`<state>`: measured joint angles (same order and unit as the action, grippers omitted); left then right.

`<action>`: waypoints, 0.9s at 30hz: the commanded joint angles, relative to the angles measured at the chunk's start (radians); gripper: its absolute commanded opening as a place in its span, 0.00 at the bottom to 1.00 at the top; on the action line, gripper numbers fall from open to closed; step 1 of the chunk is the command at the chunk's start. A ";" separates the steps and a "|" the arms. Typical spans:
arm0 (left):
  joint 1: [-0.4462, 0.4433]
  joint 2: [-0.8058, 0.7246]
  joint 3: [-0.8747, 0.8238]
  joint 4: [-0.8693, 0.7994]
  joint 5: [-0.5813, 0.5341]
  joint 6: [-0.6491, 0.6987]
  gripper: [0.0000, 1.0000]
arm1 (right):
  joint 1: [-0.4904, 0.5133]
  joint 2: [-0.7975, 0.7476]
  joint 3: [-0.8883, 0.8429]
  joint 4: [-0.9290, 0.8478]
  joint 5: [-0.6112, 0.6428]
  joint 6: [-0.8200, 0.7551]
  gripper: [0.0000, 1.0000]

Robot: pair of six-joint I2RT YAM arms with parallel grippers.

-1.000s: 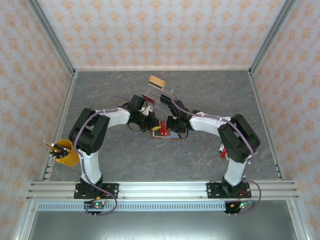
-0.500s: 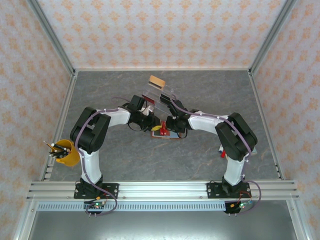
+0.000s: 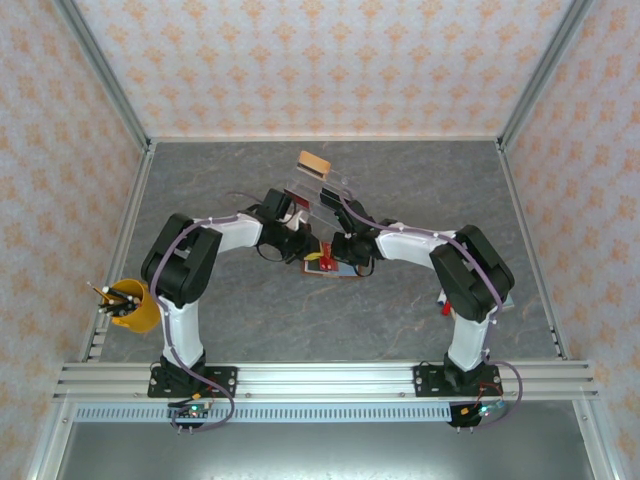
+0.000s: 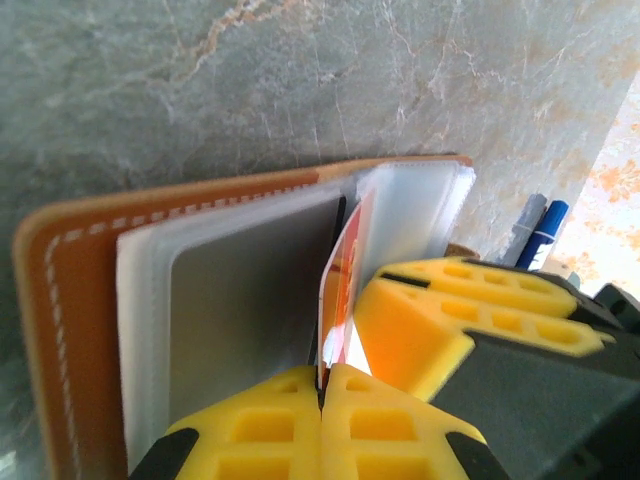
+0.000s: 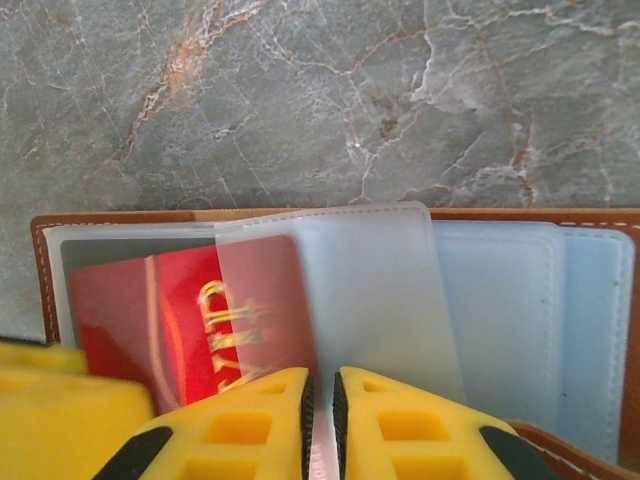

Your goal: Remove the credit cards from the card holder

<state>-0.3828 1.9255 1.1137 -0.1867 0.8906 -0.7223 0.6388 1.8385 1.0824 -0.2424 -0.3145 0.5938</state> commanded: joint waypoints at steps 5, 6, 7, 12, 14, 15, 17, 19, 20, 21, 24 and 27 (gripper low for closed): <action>0.055 -0.205 -0.035 -0.183 -0.145 0.095 0.01 | 0.002 -0.115 -0.052 0.039 0.042 -0.004 0.23; 0.061 -0.236 -0.039 -0.194 -0.154 0.099 0.01 | 0.002 -0.142 -0.062 0.061 0.029 -0.005 0.26; 0.068 -0.262 -0.047 -0.197 -0.158 0.101 0.01 | 0.002 -0.173 -0.070 0.091 0.016 -0.006 0.31; 0.111 -0.384 -0.065 -0.169 -0.141 0.075 0.00 | -0.005 -0.280 -0.101 0.228 -0.086 0.021 0.53; 0.132 -0.427 -0.075 -0.131 -0.107 0.043 0.00 | -0.014 -0.295 -0.112 0.298 -0.149 0.051 0.61; 0.143 -0.448 -0.082 -0.103 -0.086 0.023 0.00 | -0.019 -0.296 -0.114 0.336 -0.182 0.077 0.64; 0.160 -0.484 -0.088 -0.068 -0.051 -0.009 0.00 | -0.025 -0.286 -0.116 0.414 -0.242 0.132 0.69; 0.175 -0.517 -0.092 -0.032 -0.015 -0.038 0.00 | -0.031 -0.268 -0.118 0.511 -0.299 0.196 0.74; 0.180 -0.528 -0.095 -0.018 -0.002 -0.051 0.00 | -0.031 -0.260 -0.118 0.554 -0.320 0.222 0.75; 0.188 -0.539 -0.097 0.001 0.015 -0.068 0.00 | -0.031 -0.249 -0.117 0.600 -0.341 0.252 0.76; 0.208 -0.564 -0.115 0.078 0.057 -0.137 0.00 | -0.031 -0.212 -0.108 0.734 -0.402 0.346 0.76; 0.215 -0.574 -0.110 0.101 0.080 -0.164 0.00 | -0.031 -0.170 -0.106 0.879 -0.456 0.453 0.72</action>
<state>-0.1795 1.3758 1.0073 -0.1658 0.9081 -0.8261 0.6098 1.6375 0.9813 0.4126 -0.6769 0.9131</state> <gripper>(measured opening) 0.055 0.733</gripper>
